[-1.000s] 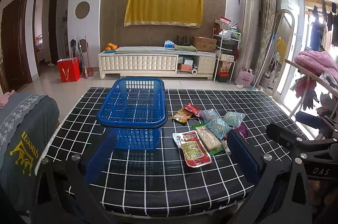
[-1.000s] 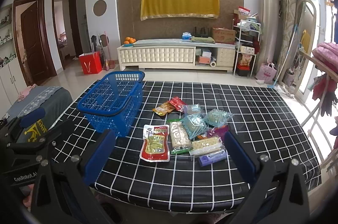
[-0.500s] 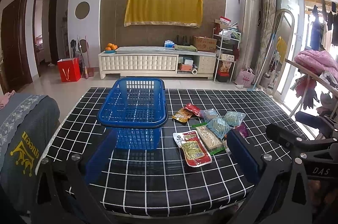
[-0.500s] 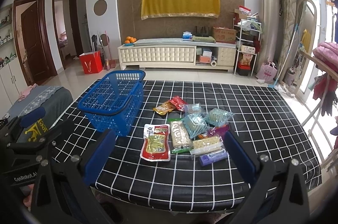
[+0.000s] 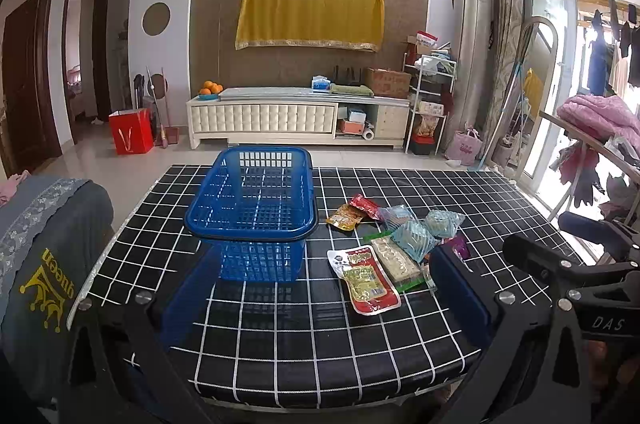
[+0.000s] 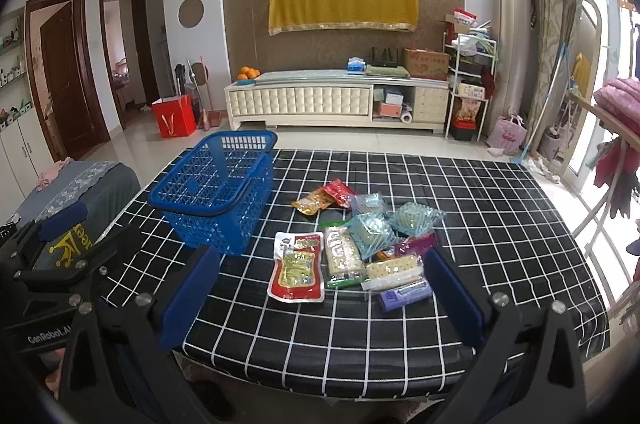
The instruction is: Organize snacks
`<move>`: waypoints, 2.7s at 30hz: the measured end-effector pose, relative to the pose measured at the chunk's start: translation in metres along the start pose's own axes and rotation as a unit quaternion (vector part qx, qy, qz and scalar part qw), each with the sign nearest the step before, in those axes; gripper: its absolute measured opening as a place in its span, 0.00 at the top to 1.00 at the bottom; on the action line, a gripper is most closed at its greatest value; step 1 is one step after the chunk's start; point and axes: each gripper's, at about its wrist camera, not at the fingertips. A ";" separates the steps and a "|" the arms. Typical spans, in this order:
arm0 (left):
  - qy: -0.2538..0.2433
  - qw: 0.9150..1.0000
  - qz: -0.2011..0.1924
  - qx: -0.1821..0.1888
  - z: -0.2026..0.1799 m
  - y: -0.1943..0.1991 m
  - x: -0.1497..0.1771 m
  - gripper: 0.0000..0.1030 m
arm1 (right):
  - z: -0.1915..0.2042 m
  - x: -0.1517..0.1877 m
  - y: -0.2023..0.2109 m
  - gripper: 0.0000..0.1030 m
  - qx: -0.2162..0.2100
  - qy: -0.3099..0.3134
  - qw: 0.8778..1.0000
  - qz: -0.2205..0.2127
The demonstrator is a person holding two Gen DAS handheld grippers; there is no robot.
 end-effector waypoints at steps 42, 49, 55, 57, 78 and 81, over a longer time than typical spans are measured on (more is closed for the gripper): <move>0.046 0.969 0.243 0.018 -0.023 -0.191 0.033 0.07 | -0.094 0.032 -0.168 0.07 -0.049 -0.067 0.980 0.180; 0.056 0.953 0.296 0.016 -0.022 -0.229 0.063 0.27 | -0.098 0.053 -0.185 0.07 -0.046 -0.069 0.975 0.204; 0.037 0.943 0.329 0.011 -0.023 -0.267 0.080 0.41 | -0.103 0.063 -0.193 0.07 -0.046 -0.080 0.972 0.215; 0.041 0.941 0.337 0.016 -0.023 -0.272 0.085 0.49 | -0.103 0.064 -0.193 0.07 -0.044 -0.081 0.973 0.211; -0.002 0.965 0.261 -0.020 -0.043 -0.248 0.070 1.00 | -0.108 0.030 -0.221 0.07 -0.058 -0.005 0.980 0.192; -0.007 0.969 0.248 -0.025 -0.043 -0.244 0.063 1.00 | -0.109 0.023 -0.243 0.07 -0.080 -0.009 0.975 0.207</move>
Point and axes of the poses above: each gripper's, at about its wrist camera, not at the fingertips, and y roughly against the way its jaws point, z to its left, x to its underside, and after that the axes turned 3 degrees about y, right-handed
